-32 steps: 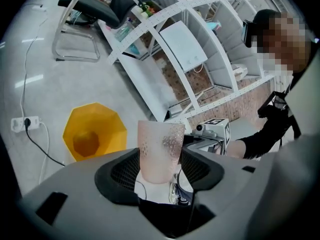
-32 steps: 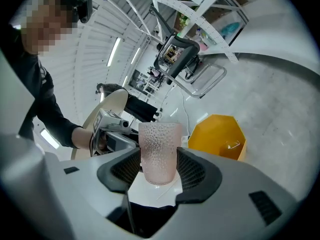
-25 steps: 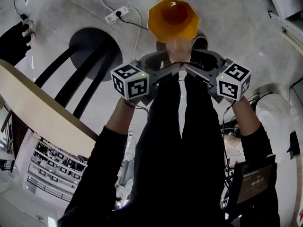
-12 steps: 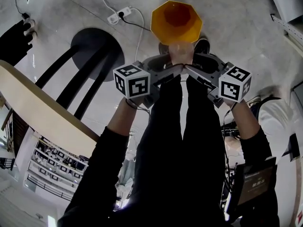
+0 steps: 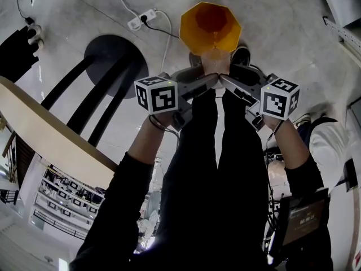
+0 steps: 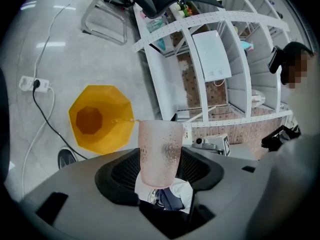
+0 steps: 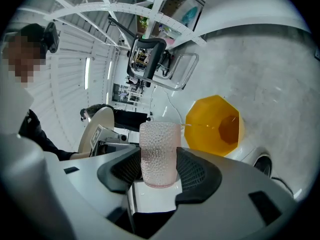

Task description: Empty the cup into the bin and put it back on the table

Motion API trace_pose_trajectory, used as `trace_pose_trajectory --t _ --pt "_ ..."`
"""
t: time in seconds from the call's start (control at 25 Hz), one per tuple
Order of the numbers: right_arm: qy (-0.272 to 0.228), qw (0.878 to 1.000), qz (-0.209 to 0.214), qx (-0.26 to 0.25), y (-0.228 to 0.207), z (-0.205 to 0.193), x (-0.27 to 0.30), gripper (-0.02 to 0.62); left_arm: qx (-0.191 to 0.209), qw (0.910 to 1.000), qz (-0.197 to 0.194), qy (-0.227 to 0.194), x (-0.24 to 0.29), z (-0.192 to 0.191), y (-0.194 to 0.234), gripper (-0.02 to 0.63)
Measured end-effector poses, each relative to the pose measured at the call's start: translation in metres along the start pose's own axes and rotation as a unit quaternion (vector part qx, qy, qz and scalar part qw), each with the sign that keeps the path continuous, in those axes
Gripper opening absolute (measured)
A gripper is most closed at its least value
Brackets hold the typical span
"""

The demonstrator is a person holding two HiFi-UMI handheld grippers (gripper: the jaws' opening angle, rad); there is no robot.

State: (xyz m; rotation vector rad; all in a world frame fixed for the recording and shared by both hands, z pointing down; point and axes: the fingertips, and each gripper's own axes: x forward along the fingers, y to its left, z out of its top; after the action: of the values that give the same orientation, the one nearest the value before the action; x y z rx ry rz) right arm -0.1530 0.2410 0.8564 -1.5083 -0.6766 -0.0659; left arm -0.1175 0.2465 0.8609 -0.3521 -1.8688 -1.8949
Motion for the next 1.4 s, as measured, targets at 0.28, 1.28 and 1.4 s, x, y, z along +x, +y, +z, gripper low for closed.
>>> trace_pose_trajectory --t 0.28,1.28,1.4 --pt "0.001 0.999 -0.008 0.04 -0.003 0.0 0.005 0.229 -0.016 0.9998 0.009 0.0 -0.002 0.003 0.005 0.267" --pt "0.003 0.986 -0.031 0.164 0.001 -0.001 -0.001 0.23 -0.111 0.9934 0.03 0.004 -0.005 -0.001 -0.004 0.262" --pt "0.003 0.985 -0.032 0.169 0.003 -0.001 -0.002 0.229 -0.114 0.993 0.033 0.006 -0.006 -0.001 -0.005 0.262"
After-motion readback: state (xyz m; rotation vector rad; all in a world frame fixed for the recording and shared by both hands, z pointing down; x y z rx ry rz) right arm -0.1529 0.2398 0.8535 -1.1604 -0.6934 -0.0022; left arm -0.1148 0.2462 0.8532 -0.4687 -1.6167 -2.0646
